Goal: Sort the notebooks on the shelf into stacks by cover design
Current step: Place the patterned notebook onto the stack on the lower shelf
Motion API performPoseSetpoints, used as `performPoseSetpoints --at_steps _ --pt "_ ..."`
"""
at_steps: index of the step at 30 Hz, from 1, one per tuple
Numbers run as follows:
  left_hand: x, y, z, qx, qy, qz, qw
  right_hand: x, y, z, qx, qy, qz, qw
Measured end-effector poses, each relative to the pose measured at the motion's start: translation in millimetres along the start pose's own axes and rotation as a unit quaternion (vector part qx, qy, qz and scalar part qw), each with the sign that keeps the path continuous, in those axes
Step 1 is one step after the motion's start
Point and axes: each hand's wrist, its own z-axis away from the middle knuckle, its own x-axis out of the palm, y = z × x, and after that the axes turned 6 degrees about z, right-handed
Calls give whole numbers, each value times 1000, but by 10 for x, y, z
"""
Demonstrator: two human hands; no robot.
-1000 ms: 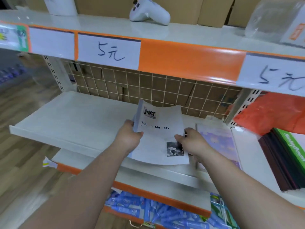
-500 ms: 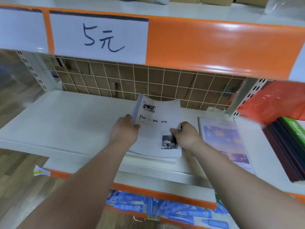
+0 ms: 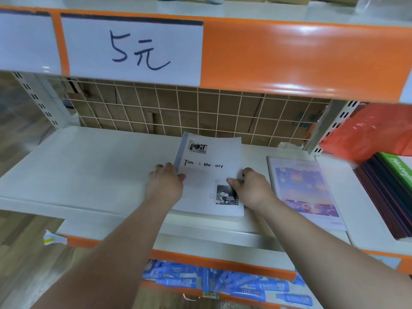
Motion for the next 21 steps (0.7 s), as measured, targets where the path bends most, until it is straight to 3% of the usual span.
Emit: performPoseSetpoints --at_steps 21 --pt "66 -133 -62 14 19 2 1000 151 66 -63 5 -5 -5 1000"
